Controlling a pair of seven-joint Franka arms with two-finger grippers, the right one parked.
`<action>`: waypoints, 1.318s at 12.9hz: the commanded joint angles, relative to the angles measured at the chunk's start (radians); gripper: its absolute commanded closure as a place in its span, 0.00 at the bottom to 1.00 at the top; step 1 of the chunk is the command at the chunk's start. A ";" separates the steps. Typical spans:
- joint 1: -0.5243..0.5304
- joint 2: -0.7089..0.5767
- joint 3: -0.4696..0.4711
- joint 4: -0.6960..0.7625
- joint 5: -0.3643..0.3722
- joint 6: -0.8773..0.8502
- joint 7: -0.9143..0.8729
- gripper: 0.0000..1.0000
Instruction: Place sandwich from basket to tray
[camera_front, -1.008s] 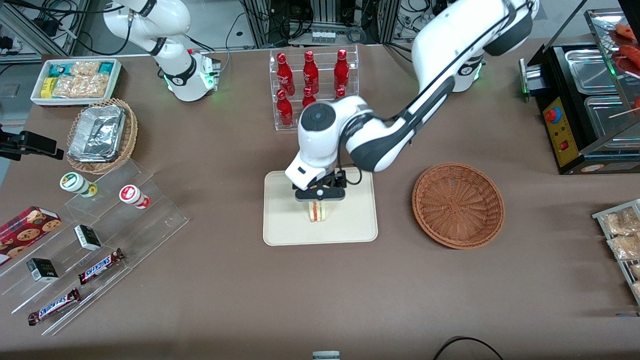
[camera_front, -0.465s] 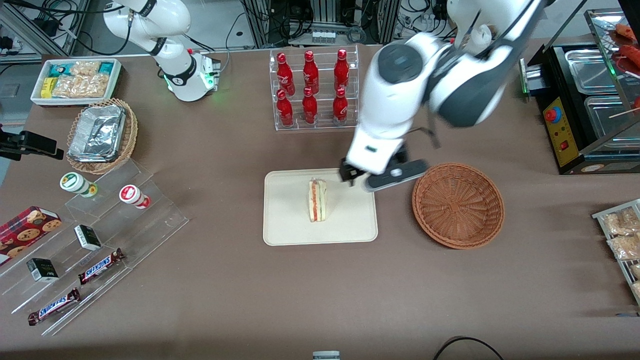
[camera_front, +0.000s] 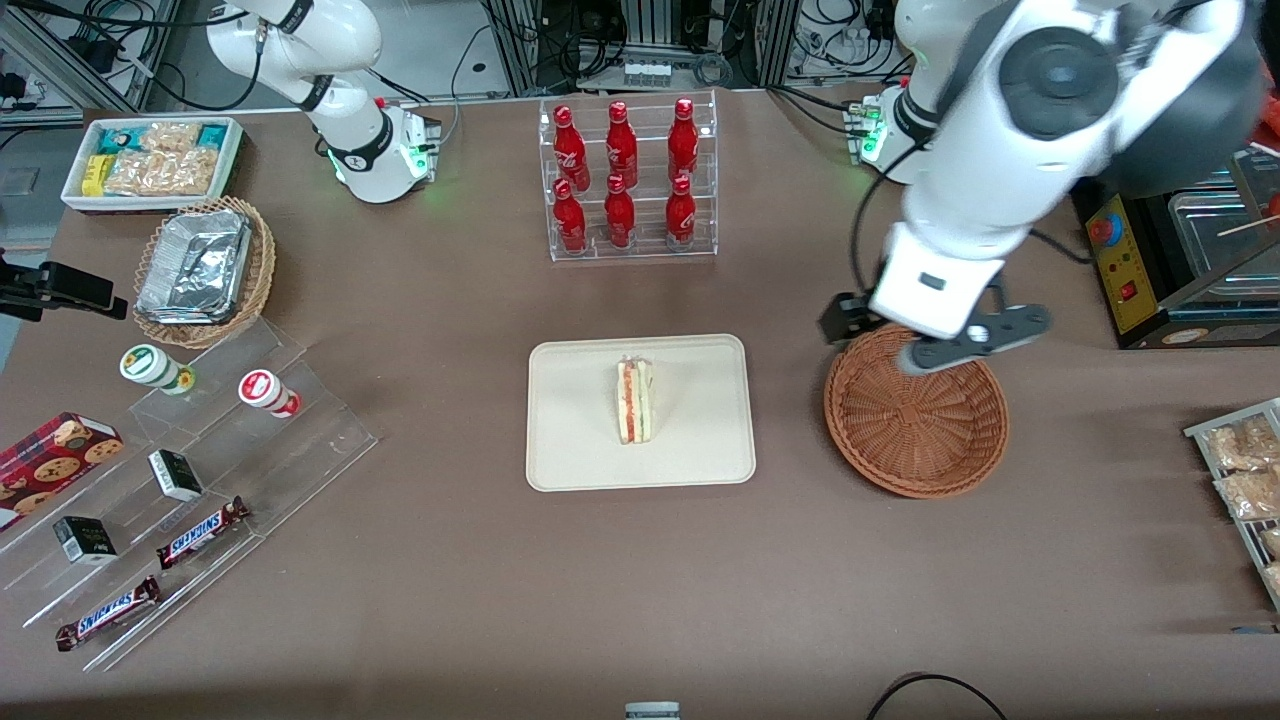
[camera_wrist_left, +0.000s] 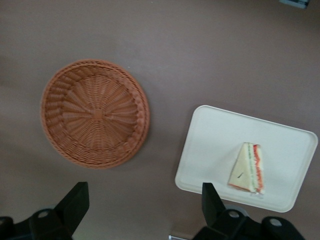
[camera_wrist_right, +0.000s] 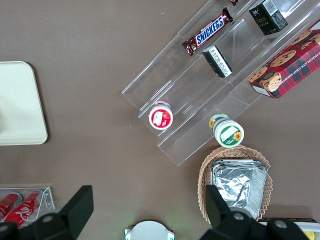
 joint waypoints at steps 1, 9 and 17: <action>0.049 -0.060 0.006 -0.029 -0.025 -0.055 0.120 0.01; -0.131 -0.220 0.514 -0.119 -0.146 -0.110 0.652 0.01; -0.141 -0.226 0.602 -0.131 -0.146 -0.107 0.739 0.00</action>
